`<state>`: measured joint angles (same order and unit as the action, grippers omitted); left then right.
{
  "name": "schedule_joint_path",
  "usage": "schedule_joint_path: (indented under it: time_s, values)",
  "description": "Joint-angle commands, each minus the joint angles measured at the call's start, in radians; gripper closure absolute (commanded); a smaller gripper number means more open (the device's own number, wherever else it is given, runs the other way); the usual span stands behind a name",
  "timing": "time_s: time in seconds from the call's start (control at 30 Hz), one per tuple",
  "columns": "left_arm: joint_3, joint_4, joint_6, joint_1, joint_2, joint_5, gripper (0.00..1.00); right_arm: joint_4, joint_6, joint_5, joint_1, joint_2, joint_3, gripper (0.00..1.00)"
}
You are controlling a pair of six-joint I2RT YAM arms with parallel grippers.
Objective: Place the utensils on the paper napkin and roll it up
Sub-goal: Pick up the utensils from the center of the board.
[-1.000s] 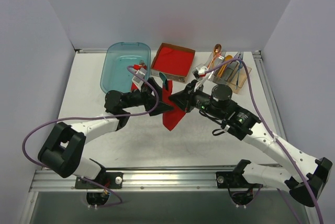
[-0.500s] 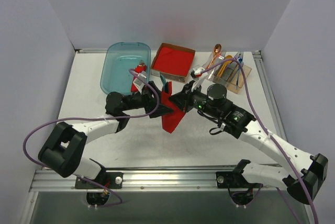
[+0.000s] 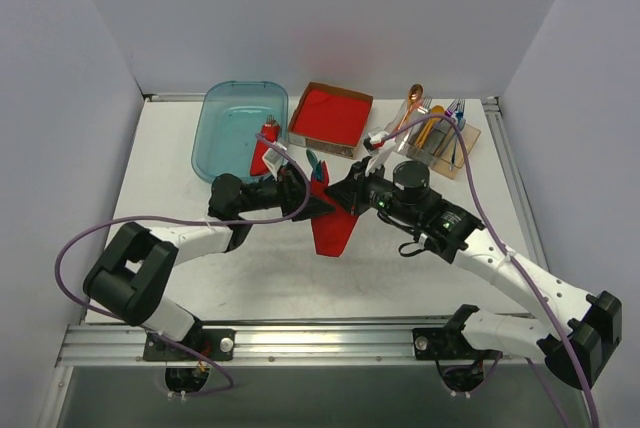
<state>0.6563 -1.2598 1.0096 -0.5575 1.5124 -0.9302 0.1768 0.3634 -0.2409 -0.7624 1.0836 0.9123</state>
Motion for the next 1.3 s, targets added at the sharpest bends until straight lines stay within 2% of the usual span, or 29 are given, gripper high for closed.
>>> schedule_joint_path:
  time_s: [0.0,0.23,0.27,0.3,0.47,0.63,0.73,0.8,0.83,0.93,1.0,1.07,1.1,1.13,1.17,1.27]
  values:
    - [0.016,-0.055,0.004,-0.009,0.014,-0.021,0.52,0.112,0.008,-0.008,0.015,-0.002,-0.004,1.0]
    - [0.035,-0.115,0.046,-0.009,0.058,-0.019,0.71,0.124,0.016,-0.017,0.017,-0.005,-0.018,1.0]
    - [0.037,-0.121,0.05,-0.009,0.069,-0.019,0.74,0.128,0.02,-0.017,0.018,-0.008,-0.02,1.0]
    - [0.039,-0.122,0.055,-0.007,0.072,-0.019,0.83,0.128,0.019,-0.017,0.02,-0.011,-0.024,1.0]
    - [0.042,-0.133,0.06,-0.009,0.088,-0.015,0.97,0.13,0.023,-0.02,0.023,-0.022,-0.041,1.0]
    - [0.046,-0.122,0.055,-0.007,0.094,-0.013,0.98,0.132,0.032,-0.018,0.038,-0.039,-0.064,1.0]
    - [0.049,-0.113,0.055,-0.005,0.097,-0.012,0.98,0.13,0.039,-0.02,0.051,-0.056,-0.075,0.92]
    - [0.052,-0.11,0.057,-0.005,0.101,-0.013,0.98,0.127,0.043,-0.024,0.067,-0.074,-0.085,0.85]
    - [0.054,-0.107,0.058,-0.002,0.103,-0.013,0.98,0.125,0.046,-0.028,0.074,-0.08,-0.09,0.76]
    - [0.058,-0.102,0.06,0.002,0.104,-0.012,0.98,0.121,0.057,-0.054,0.112,-0.117,-0.115,0.6]
    - [0.063,-0.092,0.057,0.007,0.106,-0.016,0.97,0.113,0.06,-0.066,0.135,-0.142,-0.133,0.54]
    - [0.068,-0.086,0.058,0.013,0.104,-0.016,0.98,0.107,0.065,-0.075,0.149,-0.165,-0.142,0.38]
    - [0.074,-0.084,0.06,0.014,0.103,-0.016,0.98,0.112,0.069,-0.093,0.153,-0.172,-0.159,0.26]
    - [0.078,-0.081,0.064,0.018,0.101,-0.016,0.98,0.118,0.071,-0.107,0.153,-0.18,-0.168,0.09]
    - [0.083,-0.075,0.067,0.022,0.1,-0.016,0.98,0.122,0.078,-0.116,0.155,-0.198,-0.18,0.01]
    - [0.106,-0.052,0.069,0.03,0.088,-0.015,0.98,0.164,0.1,-0.159,0.16,-0.241,-0.23,0.0]
